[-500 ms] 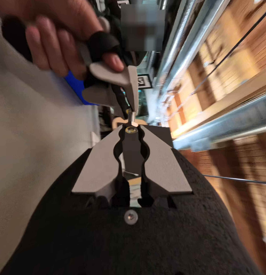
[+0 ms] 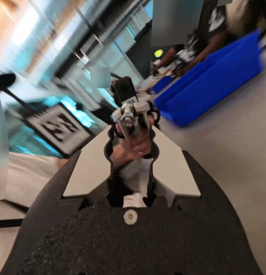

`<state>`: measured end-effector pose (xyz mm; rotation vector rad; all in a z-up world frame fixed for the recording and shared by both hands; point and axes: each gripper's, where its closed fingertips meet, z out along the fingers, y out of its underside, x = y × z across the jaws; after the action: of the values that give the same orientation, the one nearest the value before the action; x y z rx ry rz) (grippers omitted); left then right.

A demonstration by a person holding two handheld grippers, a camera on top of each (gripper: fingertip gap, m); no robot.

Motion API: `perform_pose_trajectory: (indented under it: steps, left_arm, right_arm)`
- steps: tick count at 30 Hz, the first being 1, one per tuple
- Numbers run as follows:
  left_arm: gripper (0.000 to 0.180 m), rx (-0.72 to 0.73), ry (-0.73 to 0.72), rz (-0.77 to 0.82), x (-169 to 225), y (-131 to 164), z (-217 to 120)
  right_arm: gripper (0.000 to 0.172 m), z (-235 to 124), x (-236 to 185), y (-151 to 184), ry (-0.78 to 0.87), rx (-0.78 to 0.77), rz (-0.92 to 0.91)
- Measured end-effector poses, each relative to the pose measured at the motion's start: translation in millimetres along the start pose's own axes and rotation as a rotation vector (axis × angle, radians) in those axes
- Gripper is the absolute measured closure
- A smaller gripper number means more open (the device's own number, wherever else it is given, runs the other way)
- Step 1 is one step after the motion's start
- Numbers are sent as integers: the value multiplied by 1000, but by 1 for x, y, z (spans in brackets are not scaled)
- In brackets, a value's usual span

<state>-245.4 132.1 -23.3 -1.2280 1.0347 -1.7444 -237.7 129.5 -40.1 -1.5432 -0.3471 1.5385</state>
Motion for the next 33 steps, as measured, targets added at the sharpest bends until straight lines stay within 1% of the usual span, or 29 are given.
perform_pose_trajectory:
  steps: [1,2,4,7,9,12,14,16,21,24,25,26,27,29,31,33]
  left_arm:
    - [163,-4,-8,21,0,0,0]
    - [163,-8,-13,42,1,1,0]
    - [164,-19,-20,75,1,2,1]
    - [164,-43,-33,126,0,7,3]
    - [164,-77,-44,150,-3,12,4]
    - [164,-92,-46,155,-6,14,5]
    - [164,-92,-35,133,-6,15,5]
    - [163,-84,-11,92,-3,14,5]
    - [163,-83,57,9,7,16,9]
    - [164,-87,79,-23,10,18,10]
    - [164,-88,94,-44,11,19,10]
    - [164,-87,106,-64,11,19,9]
    - [164,-86,110,-76,11,19,10]
    - [164,-84,108,-92,10,20,10]
    - [163,-69,114,-108,10,18,10]
    - [164,-45,112,-113,9,14,9]
  right_arm:
    - [124,-1,-1,-2,-82,17,146]
    - [125,-2,-1,-3,-140,30,254]
    - [131,-4,1,-3,-189,33,368]
    - [139,-2,3,1,-167,4,359]
    - [154,-4,4,-4,-146,32,324]
    - [155,-5,6,-6,-75,26,181]
    - [155,-5,5,-6,8,-10,-31]
    - [155,-6,2,-5,120,-76,-358]
    - [155,-11,-8,-3,439,-228,-1394]
    - [155,-13,-11,-4,664,-334,-2036]
    - [155,-14,-12,-3,720,-355,-2225]
    - [154,-14,-13,-2,755,-363,-2363]
    - [154,-14,-13,-1,776,-363,-2437]
    - [154,-14,-11,-1,774,-357,-2446]
    - [152,-13,-10,-1,727,-320,-2337]
    - [140,-13,-12,-2,658,-258,-2134]
